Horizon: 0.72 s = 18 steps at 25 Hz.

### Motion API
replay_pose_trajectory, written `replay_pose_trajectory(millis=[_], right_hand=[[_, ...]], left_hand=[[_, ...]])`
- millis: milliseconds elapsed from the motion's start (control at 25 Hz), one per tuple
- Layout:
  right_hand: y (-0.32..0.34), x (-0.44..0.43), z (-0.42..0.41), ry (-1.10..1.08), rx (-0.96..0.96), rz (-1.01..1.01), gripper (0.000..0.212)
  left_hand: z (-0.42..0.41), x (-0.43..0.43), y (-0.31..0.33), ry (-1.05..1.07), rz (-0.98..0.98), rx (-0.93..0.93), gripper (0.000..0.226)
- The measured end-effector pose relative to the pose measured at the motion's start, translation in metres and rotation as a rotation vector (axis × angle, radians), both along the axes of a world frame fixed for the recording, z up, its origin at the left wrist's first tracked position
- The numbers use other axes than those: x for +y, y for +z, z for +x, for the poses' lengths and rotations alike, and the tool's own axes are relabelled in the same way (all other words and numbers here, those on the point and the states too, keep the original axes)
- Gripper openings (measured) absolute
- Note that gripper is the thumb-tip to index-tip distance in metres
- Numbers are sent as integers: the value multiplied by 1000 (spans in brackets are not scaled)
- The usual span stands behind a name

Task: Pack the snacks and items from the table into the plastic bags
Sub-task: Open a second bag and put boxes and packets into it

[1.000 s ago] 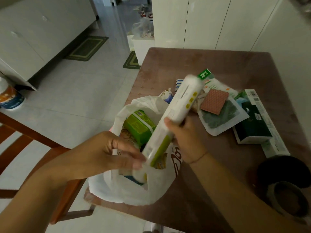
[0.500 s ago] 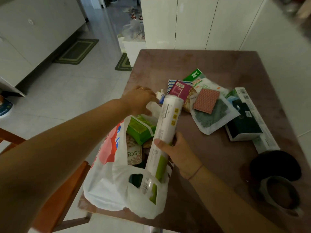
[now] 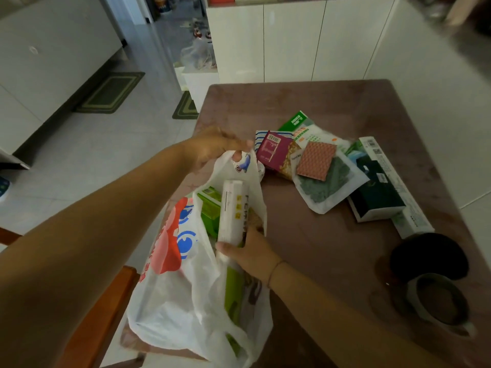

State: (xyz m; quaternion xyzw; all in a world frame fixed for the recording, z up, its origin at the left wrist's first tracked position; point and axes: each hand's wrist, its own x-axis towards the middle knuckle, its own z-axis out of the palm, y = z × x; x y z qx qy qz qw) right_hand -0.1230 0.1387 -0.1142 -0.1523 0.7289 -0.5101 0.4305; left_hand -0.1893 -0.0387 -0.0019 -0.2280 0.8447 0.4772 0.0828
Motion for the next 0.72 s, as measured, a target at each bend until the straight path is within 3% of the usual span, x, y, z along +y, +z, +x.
replay_pose_trajectory(millis=[200, 320, 400, 480, 520, 560, 640, 720], right_hand=[[-17, -13, -16, 16, 267, 243, 75], [-26, 0, -15, 92, 307, 207, 82], [-29, 8, -16, 71, 275, 130, 84], [-28, 11, -16, 44, 251, 74, 85], [-27, 11, -14, 39, 245, 63, 88], [-27, 10, -12, 44, 248, 58, 93], [-25, 8, -7, 101, 263, 69, 106], [-25, 4, -4, 152, 252, 46, 115]], left_hand=[[15, 8, 7, 55, 15, 54, 22], [24, 11, -4, 72, -3, 43, 30], [31, 16, -19, 73, -198, 40, 61], [51, 22, -36, 117, -528, -68, 95], [65, 27, -43, 121, -656, -151, 101], [80, 29, -53, 100, -704, -241, 99], [105, 30, -67, 52, -595, -403, 72], [120, 23, -73, 79, -447, -373, 36]])
